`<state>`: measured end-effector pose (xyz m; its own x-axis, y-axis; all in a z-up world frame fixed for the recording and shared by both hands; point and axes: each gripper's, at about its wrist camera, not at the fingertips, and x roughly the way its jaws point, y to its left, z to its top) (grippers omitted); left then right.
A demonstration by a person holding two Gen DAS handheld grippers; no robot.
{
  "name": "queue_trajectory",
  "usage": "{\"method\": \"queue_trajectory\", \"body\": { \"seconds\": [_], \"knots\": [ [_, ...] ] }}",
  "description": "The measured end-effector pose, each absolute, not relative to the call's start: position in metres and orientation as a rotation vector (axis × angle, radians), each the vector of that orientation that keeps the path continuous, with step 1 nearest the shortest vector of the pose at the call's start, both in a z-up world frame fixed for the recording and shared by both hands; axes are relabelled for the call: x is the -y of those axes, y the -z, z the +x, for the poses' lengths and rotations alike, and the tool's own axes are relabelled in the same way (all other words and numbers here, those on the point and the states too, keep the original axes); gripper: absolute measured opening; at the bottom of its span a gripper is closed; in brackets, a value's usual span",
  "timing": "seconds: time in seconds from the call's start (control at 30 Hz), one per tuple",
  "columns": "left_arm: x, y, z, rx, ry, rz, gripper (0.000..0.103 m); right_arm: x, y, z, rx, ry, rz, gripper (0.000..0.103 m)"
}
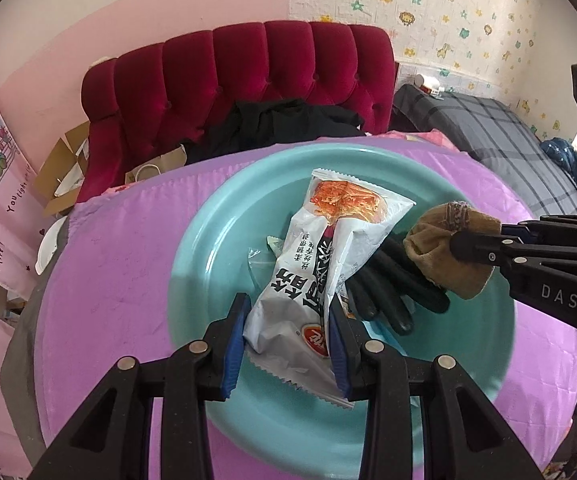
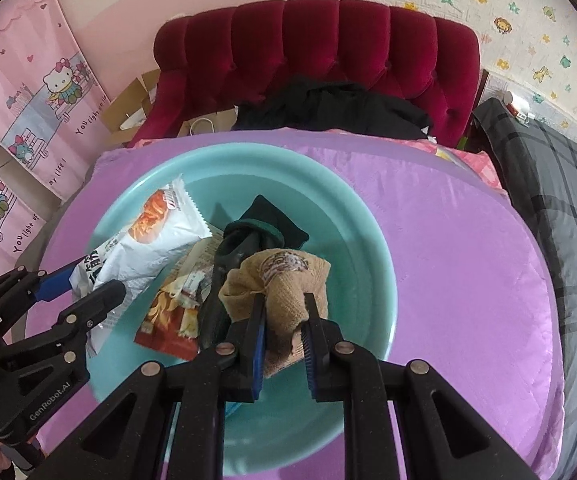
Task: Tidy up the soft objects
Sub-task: 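Carry the white packet and tan cloth over the basin with both tools, then open both tools to drop the packet and cloth into the basin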
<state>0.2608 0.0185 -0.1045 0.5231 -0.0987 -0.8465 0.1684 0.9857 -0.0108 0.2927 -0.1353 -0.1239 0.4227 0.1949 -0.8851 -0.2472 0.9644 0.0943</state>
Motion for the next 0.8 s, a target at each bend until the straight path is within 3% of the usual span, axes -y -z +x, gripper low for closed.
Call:
{"method": "queue_trajectory", "body": {
  "seconds": [0.67, 0.8],
  "knots": [
    [-0.017, 0.14, 0.289, -1.052, 0.144, 0.119, 0.043, 0.135, 0.172, 0.327, -1.182, -0.256, -0.038, 0.016],
    [-0.013, 0.136, 0.285, -1.042, 0.134, 0.126, 0.05, 0.136, 0.167, 0.326, -1.157, -0.253, -0.041, 0.025]
  ]
}}
